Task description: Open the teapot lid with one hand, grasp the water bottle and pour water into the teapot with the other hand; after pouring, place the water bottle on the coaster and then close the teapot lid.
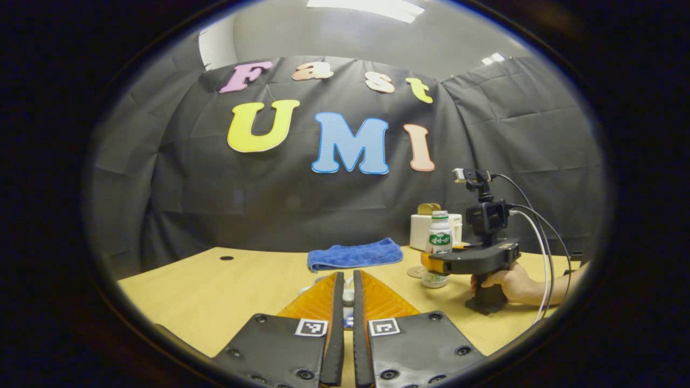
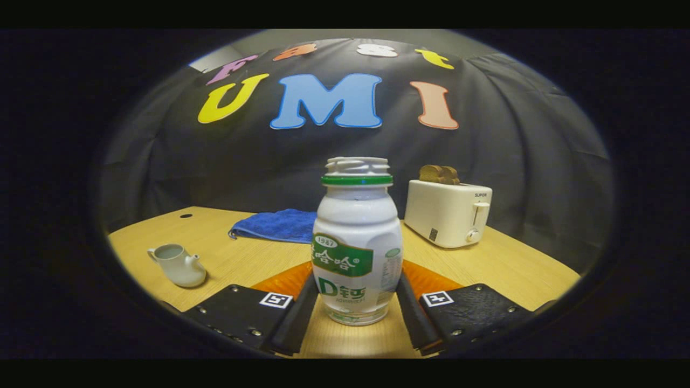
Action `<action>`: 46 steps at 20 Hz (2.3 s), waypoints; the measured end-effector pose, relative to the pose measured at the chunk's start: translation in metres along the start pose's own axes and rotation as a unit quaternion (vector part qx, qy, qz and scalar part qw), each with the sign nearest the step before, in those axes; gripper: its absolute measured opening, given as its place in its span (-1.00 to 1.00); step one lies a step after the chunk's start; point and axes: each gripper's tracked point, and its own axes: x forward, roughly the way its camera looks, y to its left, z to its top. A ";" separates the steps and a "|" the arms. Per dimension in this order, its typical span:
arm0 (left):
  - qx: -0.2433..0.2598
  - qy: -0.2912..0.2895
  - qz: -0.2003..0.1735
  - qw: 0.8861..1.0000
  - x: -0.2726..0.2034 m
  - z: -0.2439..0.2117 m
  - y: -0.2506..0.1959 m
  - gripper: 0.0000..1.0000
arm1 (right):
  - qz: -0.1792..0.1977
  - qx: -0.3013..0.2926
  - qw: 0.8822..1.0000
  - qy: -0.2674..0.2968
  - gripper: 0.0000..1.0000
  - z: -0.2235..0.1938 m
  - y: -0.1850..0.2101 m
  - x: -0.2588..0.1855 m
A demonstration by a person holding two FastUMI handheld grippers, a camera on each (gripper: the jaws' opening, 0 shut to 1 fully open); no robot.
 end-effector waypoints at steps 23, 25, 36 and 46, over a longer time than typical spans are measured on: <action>0.012 -0.025 0.030 0.999 -0.070 0.006 0.032 -0.72 | 0.015 -0.395 0.918 -0.028 0.44 0.015 0.078 0.015; 0.013 -0.025 0.028 0.999 -0.070 0.006 0.031 -0.72 | 0.017 -0.418 0.908 -0.028 0.44 0.012 0.079 0.016; -0.001 -0.023 0.024 0.999 -0.070 0.008 0.035 -0.72 | 0.017 -0.503 0.863 -0.049 0.44 0.013 0.099 0.015; -0.010 -0.020 0.027 0.999 -0.071 0.008 0.043 -0.72 | 0.007 -0.574 0.817 -0.061 0.44 0.015 0.110 0.020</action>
